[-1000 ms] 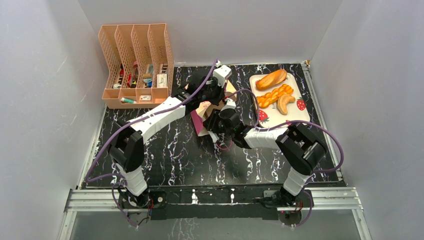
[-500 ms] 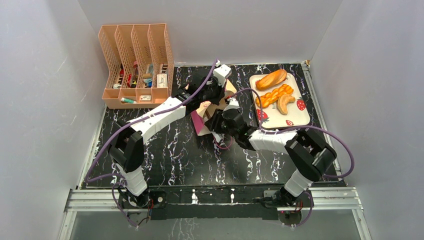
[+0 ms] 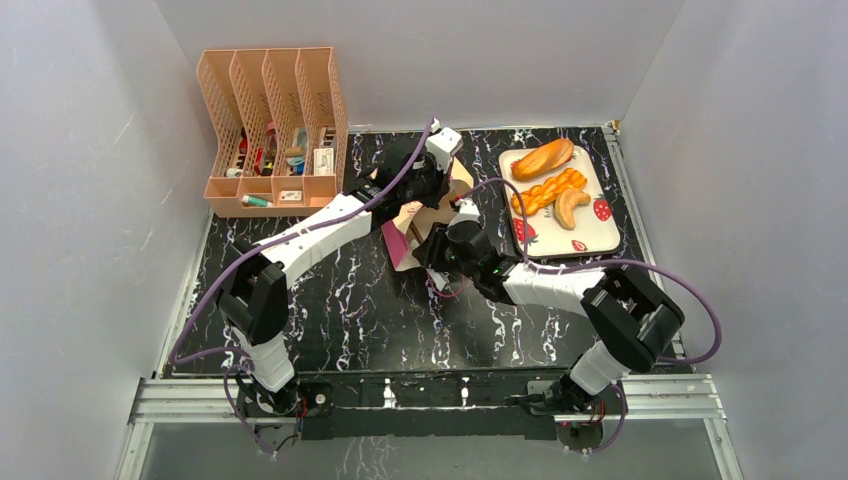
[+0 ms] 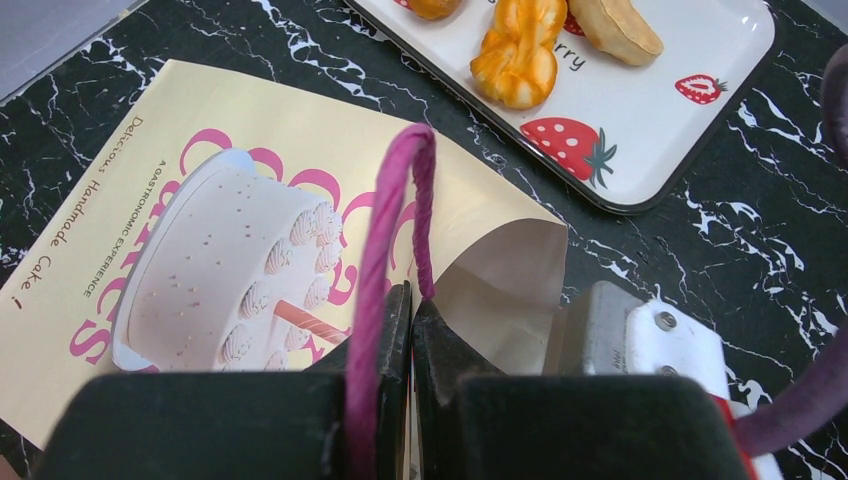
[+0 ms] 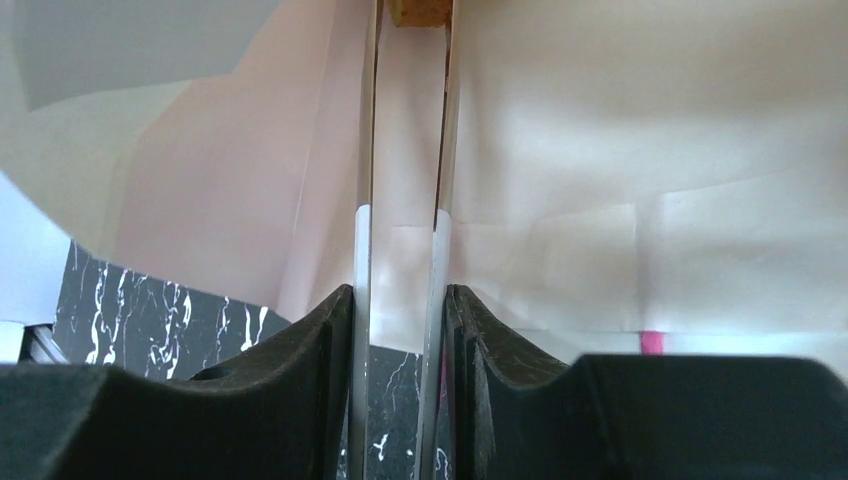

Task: Take the fake bread out of the paper bag
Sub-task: Take out the fake bread from the paper bag.

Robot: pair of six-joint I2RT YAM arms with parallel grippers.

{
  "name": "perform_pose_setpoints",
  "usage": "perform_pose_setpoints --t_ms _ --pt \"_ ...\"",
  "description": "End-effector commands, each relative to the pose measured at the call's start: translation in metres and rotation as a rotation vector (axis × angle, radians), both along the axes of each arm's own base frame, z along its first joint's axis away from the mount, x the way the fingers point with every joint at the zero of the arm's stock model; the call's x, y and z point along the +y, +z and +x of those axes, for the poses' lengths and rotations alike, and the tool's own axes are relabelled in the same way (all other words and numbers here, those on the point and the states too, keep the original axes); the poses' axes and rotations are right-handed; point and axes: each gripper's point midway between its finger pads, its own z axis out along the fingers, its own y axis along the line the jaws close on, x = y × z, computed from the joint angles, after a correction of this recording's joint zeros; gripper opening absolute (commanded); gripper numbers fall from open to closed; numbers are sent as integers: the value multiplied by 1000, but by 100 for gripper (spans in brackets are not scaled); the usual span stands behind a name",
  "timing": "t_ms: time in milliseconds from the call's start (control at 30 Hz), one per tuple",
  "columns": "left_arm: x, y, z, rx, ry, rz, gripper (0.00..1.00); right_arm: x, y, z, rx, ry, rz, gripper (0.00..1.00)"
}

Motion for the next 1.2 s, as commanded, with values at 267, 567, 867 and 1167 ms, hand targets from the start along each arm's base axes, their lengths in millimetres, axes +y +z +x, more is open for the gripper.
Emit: perform_pose_setpoints --t_ms 267,567,867,1167 --pt "-9 47 -8 -40 -20 -120 0 33 8 23 -52 43 41 12" --pt "-10 41 -12 -24 -31 -132 0 48 -8 36 -40 44 51 33" --pt "-9 37 -13 -19 -30 -132 0 48 -20 39 -12 28 25 40" --pt "-8 35 -10 -28 -14 -121 0 36 -6 32 -30 16 32 0"
